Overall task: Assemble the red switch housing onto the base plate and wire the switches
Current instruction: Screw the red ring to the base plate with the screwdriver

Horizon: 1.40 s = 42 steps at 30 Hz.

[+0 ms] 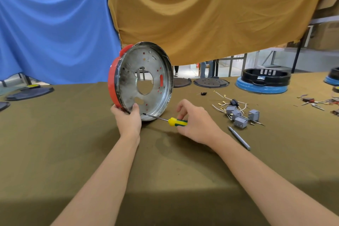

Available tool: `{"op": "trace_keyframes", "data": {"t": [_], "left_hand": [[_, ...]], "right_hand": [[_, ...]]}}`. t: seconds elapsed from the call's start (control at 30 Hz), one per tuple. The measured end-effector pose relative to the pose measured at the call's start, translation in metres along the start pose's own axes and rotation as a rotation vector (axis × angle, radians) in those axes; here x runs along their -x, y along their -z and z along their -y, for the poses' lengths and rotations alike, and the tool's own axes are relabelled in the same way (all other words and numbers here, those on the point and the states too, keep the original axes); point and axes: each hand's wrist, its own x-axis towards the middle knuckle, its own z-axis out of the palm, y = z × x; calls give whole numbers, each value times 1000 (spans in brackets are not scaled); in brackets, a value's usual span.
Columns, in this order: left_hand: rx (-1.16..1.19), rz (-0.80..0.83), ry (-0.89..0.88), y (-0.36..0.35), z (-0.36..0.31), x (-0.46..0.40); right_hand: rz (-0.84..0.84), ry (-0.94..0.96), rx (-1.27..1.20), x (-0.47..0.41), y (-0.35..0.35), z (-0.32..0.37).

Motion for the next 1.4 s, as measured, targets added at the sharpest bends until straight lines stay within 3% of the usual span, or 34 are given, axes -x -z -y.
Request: {"op": "trace_keyframes", "data": {"t": [0.13, 0.43, 0.53, 0.63, 0.7, 0.8, 0.97, 1.07, 1.2, 1.4], "left_hand": [[5, 5, -12, 0, 0, 0], [63, 0, 38, 0, 2, -5], [128, -18, 69, 0, 1, -5], [104, -24, 61, 0, 3, -5], [89, -14, 47, 0, 4, -5], [74, -5, 35, -1, 4, -5], [107, -39, 57, 1, 4, -7], [121, -52, 73, 0, 4, -7], [90, -40, 63, 1, 5, -6], [104, -73, 66, 2, 6, -8]], "right_hand": [[-89, -51, -128, -1, 3, -3], [69, -250, -508, 2, 8, 3], [-6, -290, -644, -1, 10, 3], [-189, -319, -748, -2, 11, 0], [-266, -322, -730, -1, 9, 0], [-253, -324, -552, -1, 5, 0], [-206, -273, -608, -3, 10, 0], [-306, -237, -450, -1, 7, 2], [-288, -206, -217, 0, 3, 2], [-155, -204, -429, -1, 7, -1]]}}
